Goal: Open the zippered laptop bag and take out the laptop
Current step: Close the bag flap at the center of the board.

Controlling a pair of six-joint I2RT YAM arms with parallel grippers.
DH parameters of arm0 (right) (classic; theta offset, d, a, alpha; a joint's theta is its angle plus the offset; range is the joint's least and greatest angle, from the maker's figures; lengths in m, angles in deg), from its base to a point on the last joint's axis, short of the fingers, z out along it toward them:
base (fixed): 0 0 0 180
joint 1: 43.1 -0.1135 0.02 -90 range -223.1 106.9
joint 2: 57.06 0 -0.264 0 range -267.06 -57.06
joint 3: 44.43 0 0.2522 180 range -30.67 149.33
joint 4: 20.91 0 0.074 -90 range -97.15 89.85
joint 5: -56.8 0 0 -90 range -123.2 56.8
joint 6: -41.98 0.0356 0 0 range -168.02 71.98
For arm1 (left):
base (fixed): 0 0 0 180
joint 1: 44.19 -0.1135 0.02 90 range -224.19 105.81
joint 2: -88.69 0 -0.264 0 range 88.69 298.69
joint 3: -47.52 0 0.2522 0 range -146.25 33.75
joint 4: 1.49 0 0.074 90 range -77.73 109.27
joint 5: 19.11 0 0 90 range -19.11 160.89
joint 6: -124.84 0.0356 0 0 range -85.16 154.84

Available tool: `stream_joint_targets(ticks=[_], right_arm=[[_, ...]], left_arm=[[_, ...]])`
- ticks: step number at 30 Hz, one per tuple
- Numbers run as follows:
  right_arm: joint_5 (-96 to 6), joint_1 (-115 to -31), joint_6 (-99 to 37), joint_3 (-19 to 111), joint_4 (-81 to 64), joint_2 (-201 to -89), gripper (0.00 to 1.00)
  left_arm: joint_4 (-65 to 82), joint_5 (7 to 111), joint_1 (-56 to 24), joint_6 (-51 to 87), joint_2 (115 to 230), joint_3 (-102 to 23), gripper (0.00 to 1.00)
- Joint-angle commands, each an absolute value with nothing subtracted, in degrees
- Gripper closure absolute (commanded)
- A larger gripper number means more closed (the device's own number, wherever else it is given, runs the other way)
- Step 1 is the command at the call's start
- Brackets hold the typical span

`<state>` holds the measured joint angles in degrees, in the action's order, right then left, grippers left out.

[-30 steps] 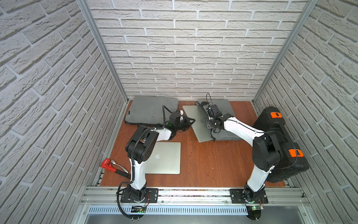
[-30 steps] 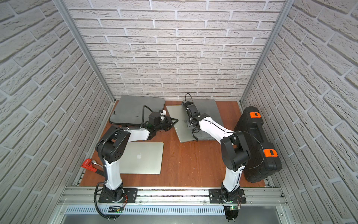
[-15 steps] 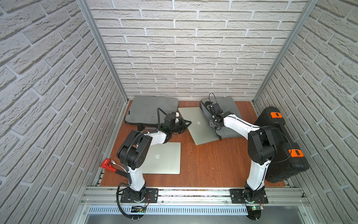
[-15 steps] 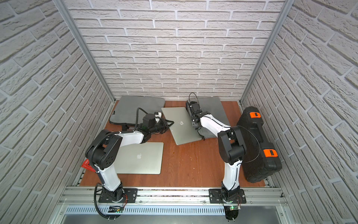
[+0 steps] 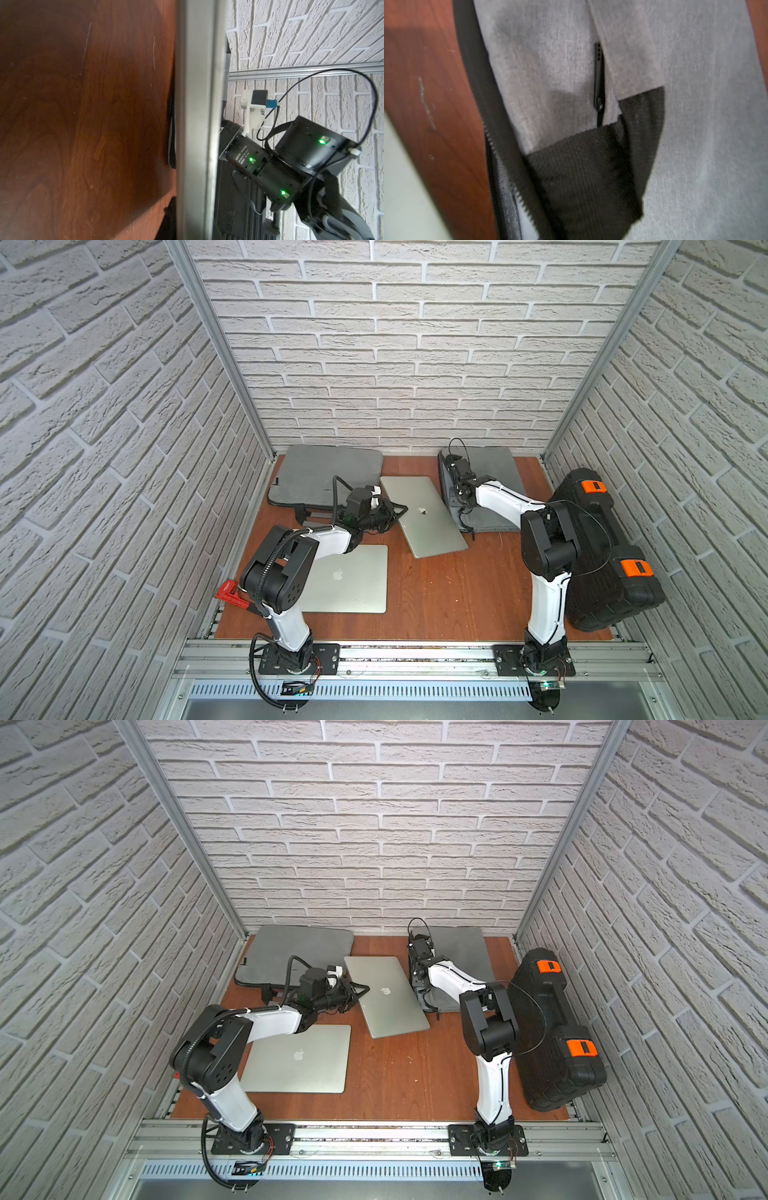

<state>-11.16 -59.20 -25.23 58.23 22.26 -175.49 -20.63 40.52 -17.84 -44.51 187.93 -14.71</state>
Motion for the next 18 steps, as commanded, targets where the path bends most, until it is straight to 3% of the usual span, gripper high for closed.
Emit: stream_joint_targets(ticks=[1, 4, 15, 18], right_arm=[[-10.11, -57.43, -23.92, 59.59, 21.85, -176.35, 0.94], [-11.17, -57.34, -24.76, 59.55, 21.35, -176.43, 0.94], [-18.37, -57.5, -28.45, 54.48, 16.39, -172.33, 0.75], [-19.76, -57.66, -29.13, 53.52, 15.55, -171.54, 0.74]], left_arm=[[-30.3, 36.6, -18.8, -45.18, 183.2, -15.23, 1.0], [-27.74, 35.2, -19.39, -44.25, 182.58, -15.42, 1.0], [-16.28, 28.49, -22.98, -35.72, 182.21, -17.47, 1.0], [-15.4, 26.44, -23.78, -34.7, 184.03, -18.69, 1.0]])
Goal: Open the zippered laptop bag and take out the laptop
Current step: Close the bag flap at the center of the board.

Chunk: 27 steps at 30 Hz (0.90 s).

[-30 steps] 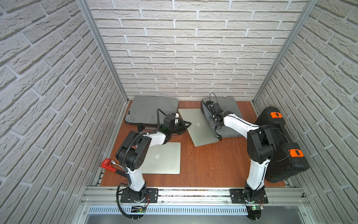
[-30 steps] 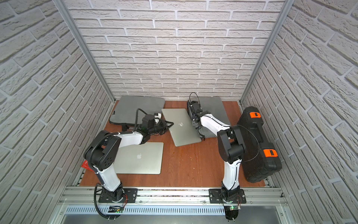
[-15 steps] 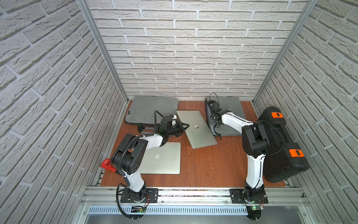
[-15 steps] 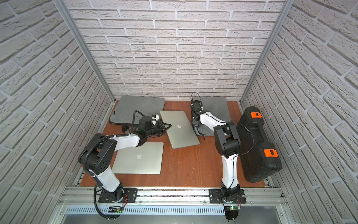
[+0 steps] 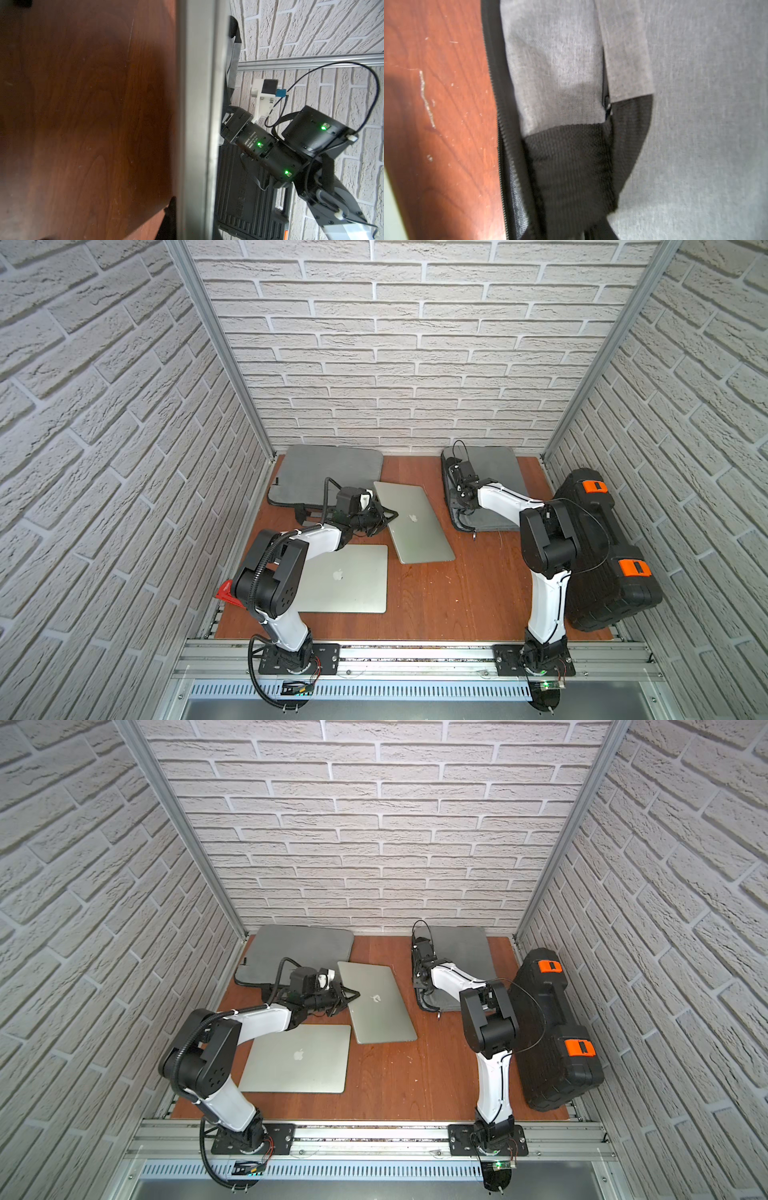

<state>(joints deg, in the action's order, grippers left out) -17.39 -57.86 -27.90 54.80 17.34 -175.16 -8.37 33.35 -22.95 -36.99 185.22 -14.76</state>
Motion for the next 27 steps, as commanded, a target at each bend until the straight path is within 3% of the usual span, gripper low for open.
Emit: stream_joint_targets(ticks=[1, 4, 8, 18, 22, 23, 25, 27], right_arm=[[-20.36, -57.69, -29.47, 53.31, 15.32, -171.5, 0.76], [-21.72, -58.28, -30.44, 53.4, 15.5, -172.01, 0.87], [-22.23, -59.65, -31.34, 53.57, 15.57, -172.83, 0.92], [-22.84, -60.94, -31.6, 53.81, 15.45, -173.16, 0.92], [-22.37, -61.03, -31.71, 53.59, 15.47, -173.12, 0.84], [-22.26, -61.05, -31.73, 53.62, 15.52, -173.16, 0.81], [-22.13, -61.06, -31.91, 53.74, 15.86, -172.94, 0.75], [-21.87, -61.07, -32.02, 53.63, 16.06, -172.59, 0.72]], left_arm=[[-15.41, 26.17, -24.03, -34.55, 184.6, -18.98, 1.0], [-15.38, 25.33, -24.76, -34.08, 186.43, -19.78, 1.0], [-14.73, 24.4, -25.78, -33.23, 189.31, -21.27, 1.0], [-14.74, 19.74, -28.47, -32.13, 197.62, -25.19, 1.0], [-14.38, 19.12, -29.12, -32.04, 200.18, -26.6, 1.0], [-14.34, 19.11, -29.21, -32.04, 200.87, -26.87, 0.98], [-14.33, 19.17, -29.29, -32.26, 201.83, -27.35, 0.83], [-15.4, 19.29, -29.34, -33.1, 202.85, -27.42, 0.77]])
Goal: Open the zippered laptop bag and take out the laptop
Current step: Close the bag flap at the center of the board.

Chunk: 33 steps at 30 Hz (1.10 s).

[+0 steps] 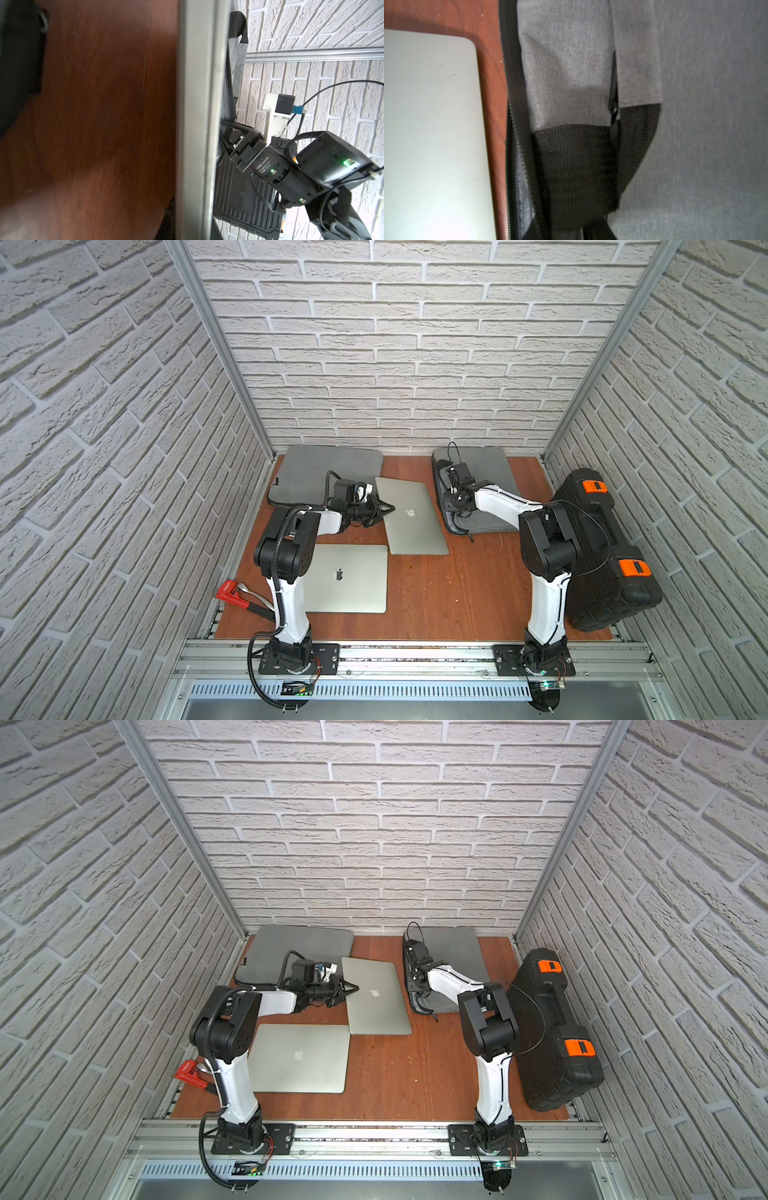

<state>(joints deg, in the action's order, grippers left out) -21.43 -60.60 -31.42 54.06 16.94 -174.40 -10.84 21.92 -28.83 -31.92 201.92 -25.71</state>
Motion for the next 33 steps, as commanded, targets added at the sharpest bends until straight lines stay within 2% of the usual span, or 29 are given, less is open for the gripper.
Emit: stream_joint_targets(ticks=[1, 8, 13, 14, 19, 23, 33], right_arm=[[-21.72, -61.08, -32.02, 53.57, 16.13, -172.33, 0.69], [-21.51, -61.12, -31.52, 52.15, 17.42, -167.96, 0.5], [-21.65, -61.12, -30.58, 49.85, 19.08, -163.5, 0.41], [-21.89, -61.11, -30.3, 49.29, 19.37, -162.55, 0.39], [-24.42, -61.53, -27.66, 44.64, 19.61, -157.8, 0.38], [-27.56, -62.41, -24.83, 38.25, 16.82, -153.35, 0.38], [-30.73, -67.26, -19.32, 27.5, 12.13, -148.42, 0.38]], left_arm=[[-16.09, 19.3, -29.43, -33.63, 203.32, -27.42, 0.74], [-22.14, 19.53, -29.9, -38.48, 205.65, -26.81, 0.69], [-22.94, 20.33, -29.91, -39.29, 205.5, -26.23, 0.69], [-22.59, 20.52, -29.89, -39.12, 205.53, -26.25, 0.65], [-19.43, 21.87, -29.9, -37.43, 206.13, -26.97, 0.49], [-16.07, 23.37, -29.92, -35.39, 206.55, -28.49, 0.42], [-7.25, 29.18, -30.69, -30.12, 209.05, -33.54, 0.38]])
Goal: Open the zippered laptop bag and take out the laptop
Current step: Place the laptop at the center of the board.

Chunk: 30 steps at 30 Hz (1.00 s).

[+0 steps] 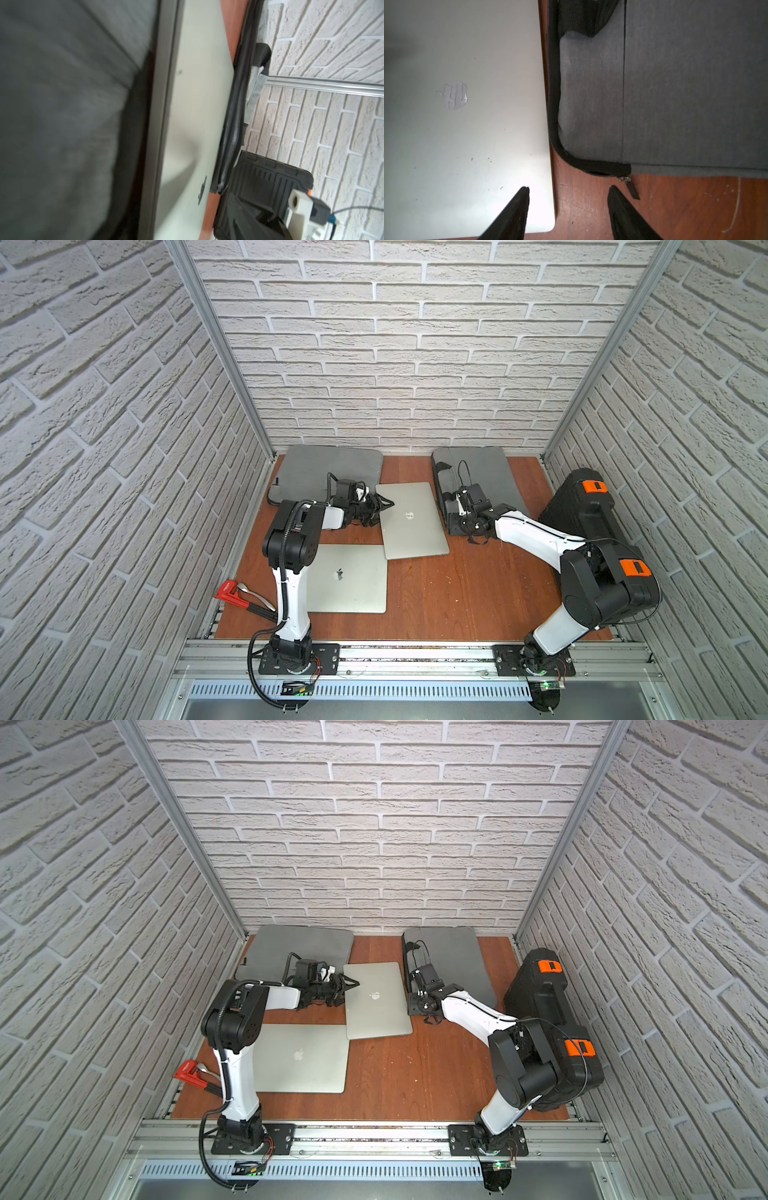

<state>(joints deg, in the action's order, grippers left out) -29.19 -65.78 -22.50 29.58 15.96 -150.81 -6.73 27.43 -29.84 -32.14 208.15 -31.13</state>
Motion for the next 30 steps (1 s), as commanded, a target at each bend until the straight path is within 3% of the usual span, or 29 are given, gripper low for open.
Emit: stream_joint_targets(ticks=[1, 13, 30], right_arm=[[-30.95, -67.67, -18.6, 26.45, 11.32, -148.38, 0.38], [-32.58, -70.6, -13.84, 20.92, 5.6, -149.08, 0.38], [-31.25, -70.42, -15.17, 20.57, 7.71, -149.0, 0.37]], left_arm=[[-7.09, 29.62, -30.93, -30.03, 209.46, -34.01, 0.38], [-5.22, 34.99, -32.33, -29.75, 214.38, -40.92, 0.35], [-6.27, 34.39, -29.16, -32.82, 217.78, -44.9, 0.35]])
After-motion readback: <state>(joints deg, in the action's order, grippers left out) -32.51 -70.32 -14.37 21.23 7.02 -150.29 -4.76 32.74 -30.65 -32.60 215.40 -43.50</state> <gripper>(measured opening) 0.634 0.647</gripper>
